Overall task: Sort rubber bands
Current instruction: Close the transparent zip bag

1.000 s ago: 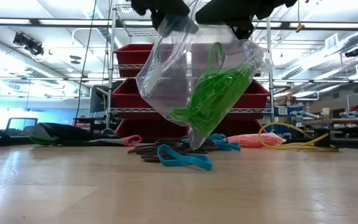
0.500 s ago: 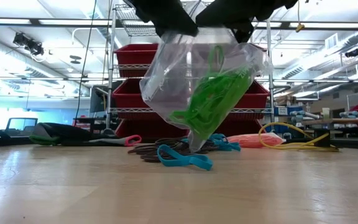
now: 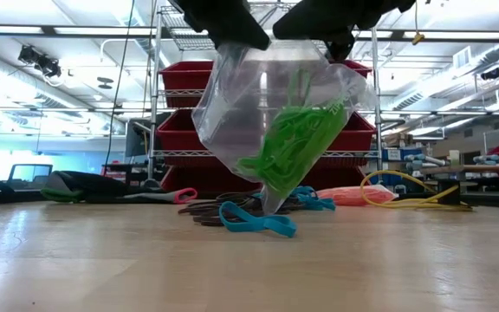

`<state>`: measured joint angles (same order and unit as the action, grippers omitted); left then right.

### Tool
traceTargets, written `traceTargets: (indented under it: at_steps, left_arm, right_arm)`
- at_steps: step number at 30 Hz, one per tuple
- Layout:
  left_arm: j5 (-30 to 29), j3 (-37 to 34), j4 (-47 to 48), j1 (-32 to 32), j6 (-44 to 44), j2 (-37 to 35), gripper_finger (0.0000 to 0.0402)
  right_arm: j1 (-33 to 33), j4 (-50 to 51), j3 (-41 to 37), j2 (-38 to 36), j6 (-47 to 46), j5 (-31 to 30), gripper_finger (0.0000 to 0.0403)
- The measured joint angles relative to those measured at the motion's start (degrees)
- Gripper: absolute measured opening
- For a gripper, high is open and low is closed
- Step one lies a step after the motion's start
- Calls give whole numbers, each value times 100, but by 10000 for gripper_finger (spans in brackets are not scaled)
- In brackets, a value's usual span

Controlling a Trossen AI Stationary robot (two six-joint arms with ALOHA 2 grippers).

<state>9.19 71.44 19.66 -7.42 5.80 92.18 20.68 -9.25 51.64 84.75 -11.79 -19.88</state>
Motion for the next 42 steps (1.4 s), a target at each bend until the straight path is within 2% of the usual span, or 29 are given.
traceTargets:
  at_steps: [3,10,13,17,27,36,42]
  left_arm:
    - [-28,0,4,0,-2,0,2]
    - [-208,2,4,-2,-3,0,2]
    - [-335,2,2,-2,-4,0,2]
    - [-349,2,4,-8,-7,0,2]
    - [-515,2,214,-11,-6,-4,3]
    - [-555,2,200,-17,-196,-4,8]
    - [-296,2,116,-31,-419,-9,57]
  right_arm:
    - [-1,-30,0,0,-107,-7,14]
    - [-51,-42,0,0,-439,19,79]
    - [-126,-31,0,0,-657,43,92]
    - [-185,-39,0,0,-729,75,79]
    - [-260,-132,0,0,-818,254,6]
    - [-255,-98,0,0,-595,297,0]
    - [-249,119,2,0,-329,320,0]
